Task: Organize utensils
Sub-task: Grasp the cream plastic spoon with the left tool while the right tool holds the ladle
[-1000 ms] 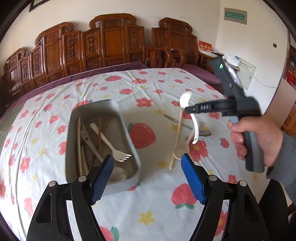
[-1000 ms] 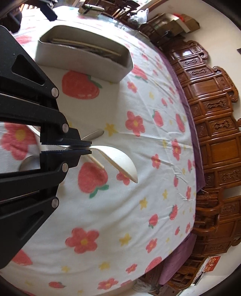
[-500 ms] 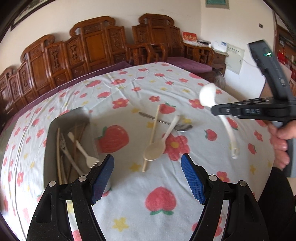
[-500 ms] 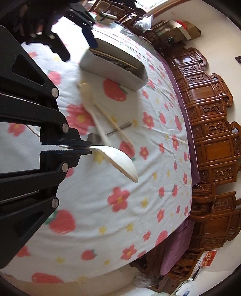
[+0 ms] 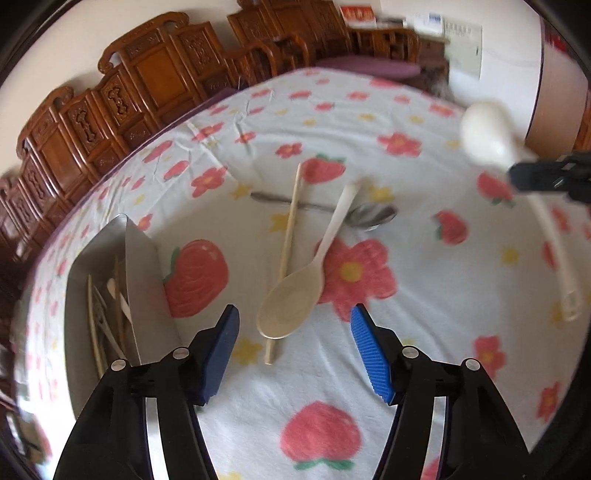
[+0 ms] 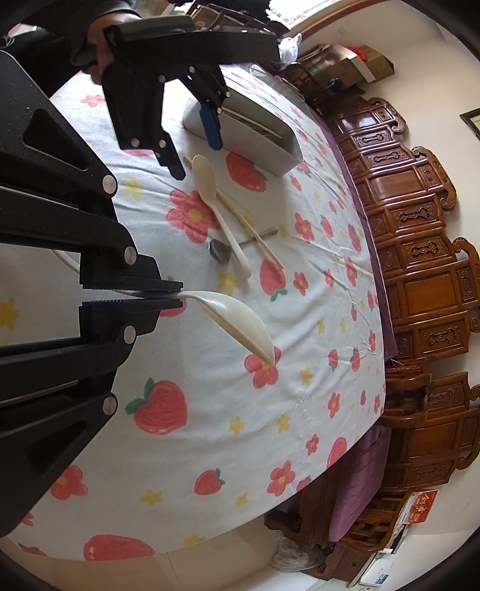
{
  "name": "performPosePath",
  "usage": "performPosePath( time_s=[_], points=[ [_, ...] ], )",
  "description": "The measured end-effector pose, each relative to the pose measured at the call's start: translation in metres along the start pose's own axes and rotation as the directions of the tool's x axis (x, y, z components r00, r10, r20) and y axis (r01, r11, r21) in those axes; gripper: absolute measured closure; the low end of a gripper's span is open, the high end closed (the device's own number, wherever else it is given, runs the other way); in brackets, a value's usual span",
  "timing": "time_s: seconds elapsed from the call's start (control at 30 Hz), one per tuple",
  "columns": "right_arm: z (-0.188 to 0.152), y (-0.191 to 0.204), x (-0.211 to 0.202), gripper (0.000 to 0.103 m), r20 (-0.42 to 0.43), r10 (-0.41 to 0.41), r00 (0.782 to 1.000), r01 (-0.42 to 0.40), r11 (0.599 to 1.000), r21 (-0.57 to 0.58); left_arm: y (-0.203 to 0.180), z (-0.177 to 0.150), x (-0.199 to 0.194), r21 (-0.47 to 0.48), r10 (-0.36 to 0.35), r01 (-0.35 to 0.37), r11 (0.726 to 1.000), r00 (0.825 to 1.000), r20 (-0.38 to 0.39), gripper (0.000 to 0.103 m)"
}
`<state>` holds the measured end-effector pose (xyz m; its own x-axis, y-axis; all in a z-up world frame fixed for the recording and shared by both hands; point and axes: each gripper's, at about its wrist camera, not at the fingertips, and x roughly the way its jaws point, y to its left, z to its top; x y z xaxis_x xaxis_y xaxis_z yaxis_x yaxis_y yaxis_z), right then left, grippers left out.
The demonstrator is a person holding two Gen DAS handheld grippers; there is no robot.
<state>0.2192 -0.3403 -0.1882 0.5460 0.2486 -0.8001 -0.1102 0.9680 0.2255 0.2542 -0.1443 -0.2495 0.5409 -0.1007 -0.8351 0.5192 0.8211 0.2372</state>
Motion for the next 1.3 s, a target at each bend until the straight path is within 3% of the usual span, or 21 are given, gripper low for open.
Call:
performPosePath(
  time_s=[0.37, 0.53, 0.6, 0.77, 1.13, 1.3],
  points=[
    [0.006, -0.002, -0.001, 0.099, 0.003, 0.031, 1.000, -0.031, 1.000, -0.004, -0.006, 0.009, 0.019, 0.070, 0.039, -0.034, 0.997, 0.996, -0.077, 0.056],
    [0.008, -0.002, -0.005, 0.099, 0.009, 0.037, 0.999, -0.037, 0.999, -0.008, -0.004, 0.013, 0.020, 0.061, 0.001, 0.005, 0.998, 0.995, -0.104, 0.062],
    [0.009, -0.003, -0.006, 0.099, 0.012, 0.038, 0.999, -0.038, 0.999, -0.002, -0.004, 0.013, 0.021, 0.061, -0.004, 0.011, 0.998, 0.993, -0.115, 0.074],
    [0.009, -0.005, -0.004, 0.099, 0.004, 0.047, 0.999, -0.047, 0.999, 0.007, -0.005, 0.014, 0.019, 0.035, -0.034, 0.039, 0.999, 0.989, -0.143, 0.076],
    [0.010, 0.003, -0.003, 0.099, -0.005, 0.058, 0.998, -0.058, 0.998, -0.020, -0.015, 0.010, -0.009, -0.020, -0.121, 0.120, 0.993, 0.989, -0.091, 0.079],
    [0.009, 0.008, -0.004, 0.099, -0.004, 0.058, 0.998, -0.058, 0.998, -0.035, -0.022, 0.003, -0.010, -0.039, -0.162, 0.159, 0.987, 0.981, -0.105, 0.081]
  ],
)
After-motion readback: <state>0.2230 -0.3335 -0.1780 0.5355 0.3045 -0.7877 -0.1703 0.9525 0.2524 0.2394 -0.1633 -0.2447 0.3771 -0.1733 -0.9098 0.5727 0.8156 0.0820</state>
